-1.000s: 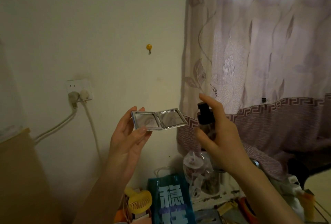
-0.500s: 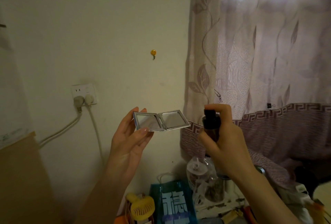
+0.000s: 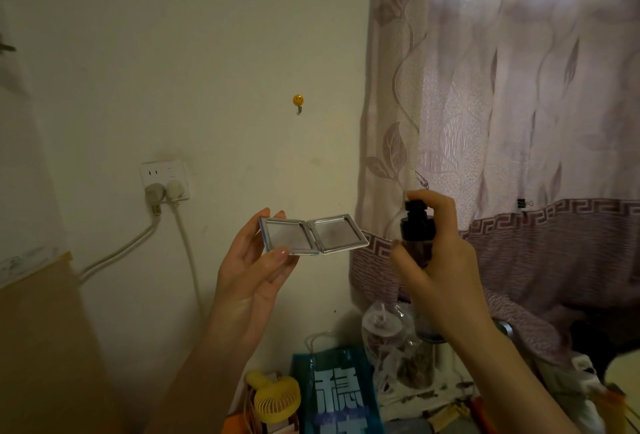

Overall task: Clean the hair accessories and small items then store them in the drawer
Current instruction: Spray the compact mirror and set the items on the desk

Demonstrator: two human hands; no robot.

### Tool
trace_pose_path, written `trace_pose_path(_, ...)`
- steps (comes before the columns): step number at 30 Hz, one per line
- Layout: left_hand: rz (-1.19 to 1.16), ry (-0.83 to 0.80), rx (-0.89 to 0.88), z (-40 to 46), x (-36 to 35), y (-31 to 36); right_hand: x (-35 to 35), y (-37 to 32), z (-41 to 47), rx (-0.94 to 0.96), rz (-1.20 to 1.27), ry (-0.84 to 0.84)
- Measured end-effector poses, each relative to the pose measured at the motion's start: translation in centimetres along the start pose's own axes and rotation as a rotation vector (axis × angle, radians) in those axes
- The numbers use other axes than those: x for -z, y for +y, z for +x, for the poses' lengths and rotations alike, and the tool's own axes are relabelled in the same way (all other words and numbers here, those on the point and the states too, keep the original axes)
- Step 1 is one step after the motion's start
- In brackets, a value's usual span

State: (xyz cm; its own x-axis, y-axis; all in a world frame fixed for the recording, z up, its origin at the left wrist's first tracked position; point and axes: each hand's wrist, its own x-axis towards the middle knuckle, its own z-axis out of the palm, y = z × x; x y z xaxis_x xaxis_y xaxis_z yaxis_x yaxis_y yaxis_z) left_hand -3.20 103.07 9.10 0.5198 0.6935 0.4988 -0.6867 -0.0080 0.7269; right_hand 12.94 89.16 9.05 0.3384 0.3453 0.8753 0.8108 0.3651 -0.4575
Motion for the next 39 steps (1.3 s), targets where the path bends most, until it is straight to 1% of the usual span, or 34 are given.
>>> trace_pose_path(7, -0.006, 0.003, 0.005, -0.1, 0.1, 0.0, 0.2, 0.6, -0.3, -0.026, -0.059, -0.050)
trace_pose_path(15, -0.002, 0.003, 0.011, -0.2, 0.0, -0.2, 0.4, 1.1, -0.5, -0.037, -0.053, -0.010)
trace_pose_path(20, 0.003, 0.003, 0.011, -0.4, 0.0, -0.4, 0.4, 1.3, -0.9, -0.091, 0.048, -0.034)
trace_pose_path(26, 0.004, 0.022, 0.021, -0.8, 0.4, -0.9, 0.4, 1.7, -1.5, -0.173, 0.247, -0.079)
trace_pose_path(32, 0.035, 0.023, 0.038, -1.9, 1.6, -1.9, 0.4, 1.9, -2.8, -0.257, 0.397, -0.135)
trace_pose_path(36, 0.046, 0.064, 0.036, -2.8, 3.2, -2.8, 0.2, 1.9, -4.3, -0.319, 0.449, -0.203)
trace_pose_path(39, 0.036, 0.133, 0.065, -3.6, 5.2, -3.7, -0.2, 2.4, -5.7, -0.401, 0.498, -0.268)
